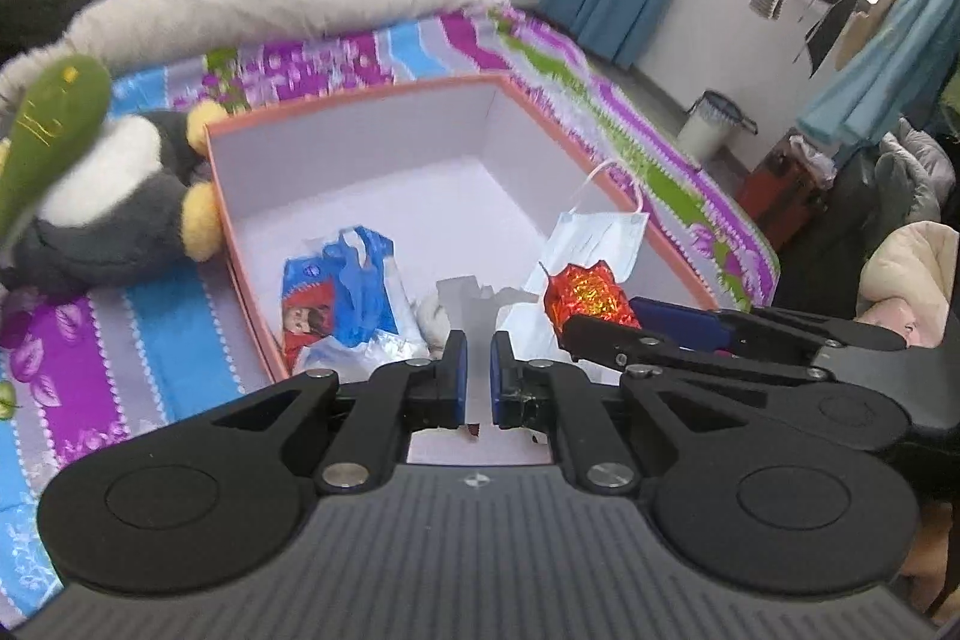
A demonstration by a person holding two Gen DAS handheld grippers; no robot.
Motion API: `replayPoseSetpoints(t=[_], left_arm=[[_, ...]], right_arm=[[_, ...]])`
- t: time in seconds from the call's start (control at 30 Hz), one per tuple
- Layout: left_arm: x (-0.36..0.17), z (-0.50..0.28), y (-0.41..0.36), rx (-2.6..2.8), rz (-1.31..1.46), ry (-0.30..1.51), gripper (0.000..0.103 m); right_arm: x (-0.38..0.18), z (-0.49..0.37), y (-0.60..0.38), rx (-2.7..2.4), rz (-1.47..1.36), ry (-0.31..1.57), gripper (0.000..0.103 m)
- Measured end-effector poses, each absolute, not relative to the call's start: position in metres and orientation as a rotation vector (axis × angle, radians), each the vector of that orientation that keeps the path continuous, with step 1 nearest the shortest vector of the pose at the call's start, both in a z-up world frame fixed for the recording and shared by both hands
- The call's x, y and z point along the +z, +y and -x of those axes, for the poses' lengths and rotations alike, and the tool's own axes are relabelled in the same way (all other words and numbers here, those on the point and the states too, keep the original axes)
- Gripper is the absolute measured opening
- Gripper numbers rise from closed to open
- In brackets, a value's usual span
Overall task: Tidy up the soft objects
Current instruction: 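Carry both items over the box and open both tools to drop them, then withdraw both open tools back from the box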
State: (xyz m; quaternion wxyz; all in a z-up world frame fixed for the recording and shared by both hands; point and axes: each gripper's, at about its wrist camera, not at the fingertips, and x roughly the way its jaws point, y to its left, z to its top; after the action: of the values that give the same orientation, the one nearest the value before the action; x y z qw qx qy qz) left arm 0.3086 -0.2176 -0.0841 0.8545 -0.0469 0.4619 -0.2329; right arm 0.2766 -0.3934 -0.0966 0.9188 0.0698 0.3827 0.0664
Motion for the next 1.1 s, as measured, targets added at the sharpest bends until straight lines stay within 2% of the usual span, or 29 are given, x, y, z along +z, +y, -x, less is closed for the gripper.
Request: replayPoseSetpoints(t=[0.3,0.37,0.4,0.43,0.47,0.77,1.1], left_arm=[[-0.104,-0.337,-0.221,-0.475,0.087,1.064,0.01],[-0.102,-0.337,-0.218,-0.465,0.093,1.062,0.022],[-0.101,-0.338,-0.217,-0.464,0.096,1.06,0.026],[-0.099,-0.337,-0.217,-0.464,0.099,1.055,0.037],[-0.096,-0.336,-0.216,-0.465,0.101,1.046,0.042],[-0.054,-0.306,-0.203,-0.471,0.068,0.927,0.042],[0.01,-0.234,-0.18,-0.506,0.079,0.716,0.042]], right_arm=[[-0.107,-0.287,-0.405,0.13,-0.154,0.823,0.045],[-0.108,-0.285,-0.408,0.117,-0.162,0.822,0.046],[-0.108,-0.285,-0.408,0.11,-0.16,0.821,0.055],[-0.107,-0.283,-0.409,0.113,-0.161,0.816,0.06],[-0.106,-0.282,-0.409,0.123,-0.166,0.805,0.06],[-0.073,-0.252,-0.407,0.131,-0.182,0.697,0.059],[-0.023,-0.184,-0.406,0.134,-0.179,0.525,0.059]])
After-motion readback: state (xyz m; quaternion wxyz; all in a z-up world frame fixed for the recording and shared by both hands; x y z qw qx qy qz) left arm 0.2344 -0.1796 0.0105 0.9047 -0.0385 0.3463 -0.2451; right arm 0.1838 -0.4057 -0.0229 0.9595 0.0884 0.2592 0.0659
